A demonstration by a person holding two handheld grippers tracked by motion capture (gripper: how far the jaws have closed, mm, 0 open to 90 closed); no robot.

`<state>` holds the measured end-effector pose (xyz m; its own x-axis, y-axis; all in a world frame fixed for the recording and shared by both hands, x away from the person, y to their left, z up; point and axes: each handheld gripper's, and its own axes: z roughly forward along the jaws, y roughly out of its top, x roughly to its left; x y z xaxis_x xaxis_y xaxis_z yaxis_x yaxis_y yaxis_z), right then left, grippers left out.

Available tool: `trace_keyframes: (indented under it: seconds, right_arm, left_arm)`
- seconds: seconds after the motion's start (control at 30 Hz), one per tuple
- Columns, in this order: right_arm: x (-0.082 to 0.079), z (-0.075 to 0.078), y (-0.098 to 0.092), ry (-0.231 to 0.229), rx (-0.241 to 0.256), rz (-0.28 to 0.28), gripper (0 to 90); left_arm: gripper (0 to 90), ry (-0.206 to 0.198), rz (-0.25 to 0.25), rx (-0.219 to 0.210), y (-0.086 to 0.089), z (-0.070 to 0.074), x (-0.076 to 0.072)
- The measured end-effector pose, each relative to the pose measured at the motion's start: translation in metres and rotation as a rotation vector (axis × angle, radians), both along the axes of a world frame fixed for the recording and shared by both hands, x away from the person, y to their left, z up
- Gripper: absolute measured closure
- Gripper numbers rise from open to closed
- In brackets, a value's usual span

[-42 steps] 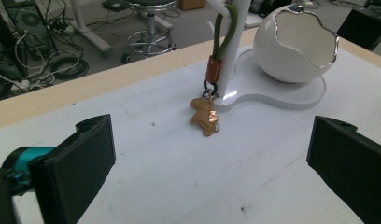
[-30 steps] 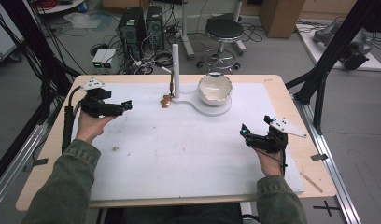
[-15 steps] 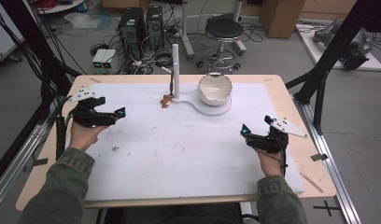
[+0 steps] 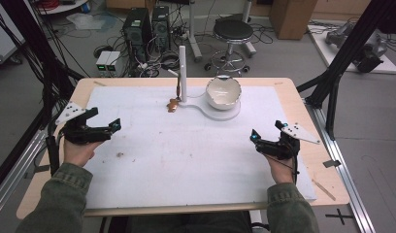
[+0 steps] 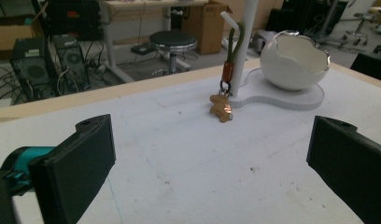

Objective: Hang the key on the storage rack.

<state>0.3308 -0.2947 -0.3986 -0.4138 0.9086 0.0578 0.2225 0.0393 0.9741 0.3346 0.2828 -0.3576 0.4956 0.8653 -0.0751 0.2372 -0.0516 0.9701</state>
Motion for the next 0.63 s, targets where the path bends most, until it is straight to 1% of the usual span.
trace_keyframes:
  seconds: [0.03,0.13,0.2,0.37,0.5,0.57,0.6,0.63]
  right_arm:
    - [0.000,0.000,0.000,0.000,0.001,-0.001,0.4]
    - [-0.001,0.000,0.000,0.003,0.003,-0.001,0.4]
    - [-0.001,0.000,0.000,0.005,0.006,-0.001,0.4]
    - [-0.001,0.000,0.000,0.003,0.000,0.000,0.4]
    - [-0.002,0.000,0.000,0.002,-0.005,0.001,0.4]
    - [-0.003,0.000,0.000,0.009,0.007,-0.006,0.4]
    - [-0.003,0.000,-0.001,0.006,0.004,-0.006,0.4]
    - [-0.003,0.000,-0.001,0.002,0.005,-0.008,0.4]
  left_arm:
    - [1.6,-0.008,0.003,-0.009,0.001,-0.001,-0.002]
    - [1.6,-0.022,0.014,-0.005,0.004,-0.006,-0.006]
    - [1.6,-0.027,0.025,-0.014,0.006,-0.009,-0.009]
    - [1.6,-0.019,0.044,-0.025,0.014,-0.019,-0.014]
    - [1.7,-0.017,0.068,-0.034,0.023,-0.024,-0.020]
    - [1.6,-0.015,0.082,-0.050,0.028,-0.027,-0.024]
    - [1.6,-0.012,0.082,-0.069,0.030,-0.029,-0.026]
    - [1.6,-0.002,0.082,-0.078,0.031,-0.029,-0.026]
